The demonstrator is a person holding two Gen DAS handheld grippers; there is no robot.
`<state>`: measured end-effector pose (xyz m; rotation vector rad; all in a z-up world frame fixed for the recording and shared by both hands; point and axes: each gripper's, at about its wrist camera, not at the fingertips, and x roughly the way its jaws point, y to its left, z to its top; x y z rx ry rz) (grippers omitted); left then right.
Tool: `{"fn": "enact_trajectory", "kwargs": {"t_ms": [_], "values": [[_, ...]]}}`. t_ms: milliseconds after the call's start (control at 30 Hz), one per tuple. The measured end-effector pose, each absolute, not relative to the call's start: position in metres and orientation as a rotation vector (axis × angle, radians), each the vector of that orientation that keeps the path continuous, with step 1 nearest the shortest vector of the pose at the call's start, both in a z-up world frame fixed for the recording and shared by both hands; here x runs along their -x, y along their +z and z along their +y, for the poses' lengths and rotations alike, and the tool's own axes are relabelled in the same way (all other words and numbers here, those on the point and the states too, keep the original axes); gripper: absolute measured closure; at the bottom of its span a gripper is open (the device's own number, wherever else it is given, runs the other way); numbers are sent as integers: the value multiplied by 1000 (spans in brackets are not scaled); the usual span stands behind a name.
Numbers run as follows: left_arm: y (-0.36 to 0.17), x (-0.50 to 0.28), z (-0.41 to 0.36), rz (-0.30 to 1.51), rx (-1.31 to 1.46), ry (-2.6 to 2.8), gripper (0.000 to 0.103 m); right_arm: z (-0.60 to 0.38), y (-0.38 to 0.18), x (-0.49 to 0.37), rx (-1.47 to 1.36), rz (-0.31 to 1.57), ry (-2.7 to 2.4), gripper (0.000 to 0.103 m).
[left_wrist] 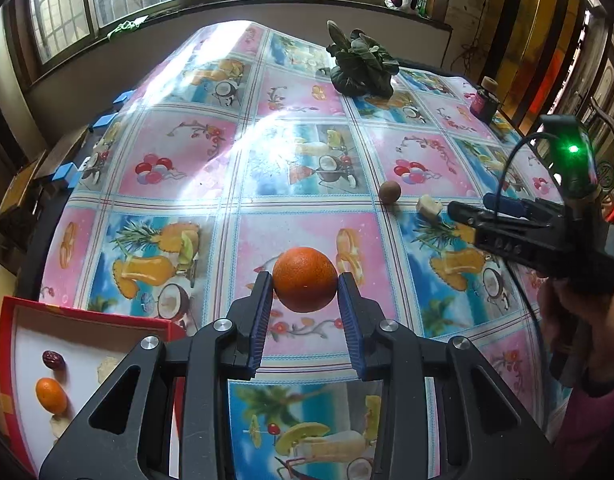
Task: Organize fruits
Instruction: 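Grasp the orange with the left tool while the right tool grasps a rice cake, then lower the orange into the red tray with the left tool while the right tool releases the rice cake there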
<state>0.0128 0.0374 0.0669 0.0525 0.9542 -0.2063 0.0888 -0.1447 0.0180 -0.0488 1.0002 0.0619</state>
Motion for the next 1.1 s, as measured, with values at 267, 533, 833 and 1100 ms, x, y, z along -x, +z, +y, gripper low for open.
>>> {"fn": "enact_trajectory", "kwargs": {"t_ms": [267,533,833,1100], "values": [[68,-13,42,953,-27,-205,70,-139,22,-80,51,971,150,42],[68,-6,58,961,8,-181,70,-117,4,-97,130,974,184,83],[79,29,104,933,87,-112,70,-115,24,-43,56,953,273,83],[77,80,159,929,118,26,70,-78,44,15,-22,904,426,83]]}}
